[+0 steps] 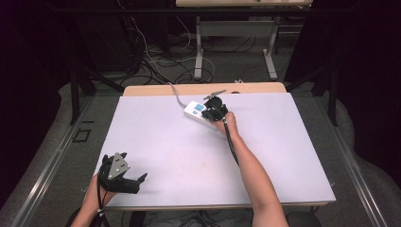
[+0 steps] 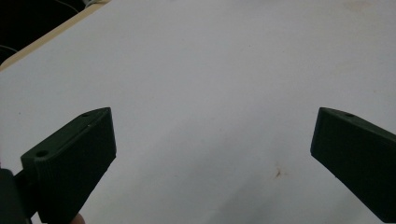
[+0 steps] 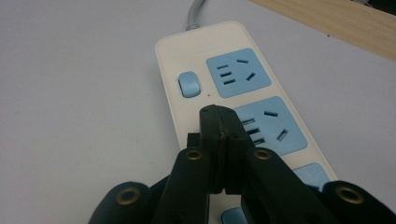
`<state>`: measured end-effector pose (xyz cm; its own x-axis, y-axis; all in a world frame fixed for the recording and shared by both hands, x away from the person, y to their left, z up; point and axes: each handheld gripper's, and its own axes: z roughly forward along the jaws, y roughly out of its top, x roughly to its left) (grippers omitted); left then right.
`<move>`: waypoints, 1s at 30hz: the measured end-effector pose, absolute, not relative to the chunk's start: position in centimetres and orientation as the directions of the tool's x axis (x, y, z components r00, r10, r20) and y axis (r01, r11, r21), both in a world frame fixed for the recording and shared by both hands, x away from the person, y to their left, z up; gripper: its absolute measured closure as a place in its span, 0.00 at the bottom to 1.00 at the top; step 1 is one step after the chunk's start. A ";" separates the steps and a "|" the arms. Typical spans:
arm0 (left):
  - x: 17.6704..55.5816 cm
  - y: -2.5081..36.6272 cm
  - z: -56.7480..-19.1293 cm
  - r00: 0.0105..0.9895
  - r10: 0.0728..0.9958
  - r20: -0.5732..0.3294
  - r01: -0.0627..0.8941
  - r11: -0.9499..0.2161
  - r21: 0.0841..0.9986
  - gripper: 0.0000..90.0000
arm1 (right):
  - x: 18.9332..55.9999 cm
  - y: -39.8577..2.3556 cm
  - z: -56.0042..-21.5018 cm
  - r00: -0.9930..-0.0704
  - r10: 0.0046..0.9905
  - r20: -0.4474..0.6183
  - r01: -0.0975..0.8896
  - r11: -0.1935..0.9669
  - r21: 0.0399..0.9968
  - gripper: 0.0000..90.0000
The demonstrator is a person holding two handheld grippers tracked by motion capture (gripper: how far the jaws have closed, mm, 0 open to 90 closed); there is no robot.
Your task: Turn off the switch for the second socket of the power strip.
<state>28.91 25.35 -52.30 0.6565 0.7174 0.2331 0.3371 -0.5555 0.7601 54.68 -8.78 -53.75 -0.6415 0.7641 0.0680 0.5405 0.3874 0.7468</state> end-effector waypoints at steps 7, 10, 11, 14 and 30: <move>28.9 25.4 -52.3 0.656 0.717 0.234 0.337 -0.557 0.759 0.00 | 54.7 -8.8 -53.8 -0.643 0.763 0.064 0.538 0.390 0.747 1.00; 28.9 25.4 -52.3 0.657 0.717 0.233 0.336 -0.556 0.760 0.00 | 54.7 -8.8 -53.8 -0.645 0.762 0.058 0.533 0.394 0.749 1.00; 28.9 25.4 -52.3 0.657 0.717 0.233 0.336 -0.554 0.761 0.00 | 54.7 -8.8 -53.8 -0.645 0.762 0.059 0.533 0.393 0.749 1.00; 28.9 25.4 -52.3 0.655 0.717 0.236 0.335 -0.557 0.760 0.00 | 54.7 -8.8 -53.8 -0.641 0.765 0.070 0.536 0.381 0.753 1.00; 28.8 25.4 -52.2 0.654 0.719 0.235 0.336 -0.555 0.761 0.00 | 54.7 -9.1 -54.0 -0.637 0.767 0.082 0.535 0.363 0.762 1.00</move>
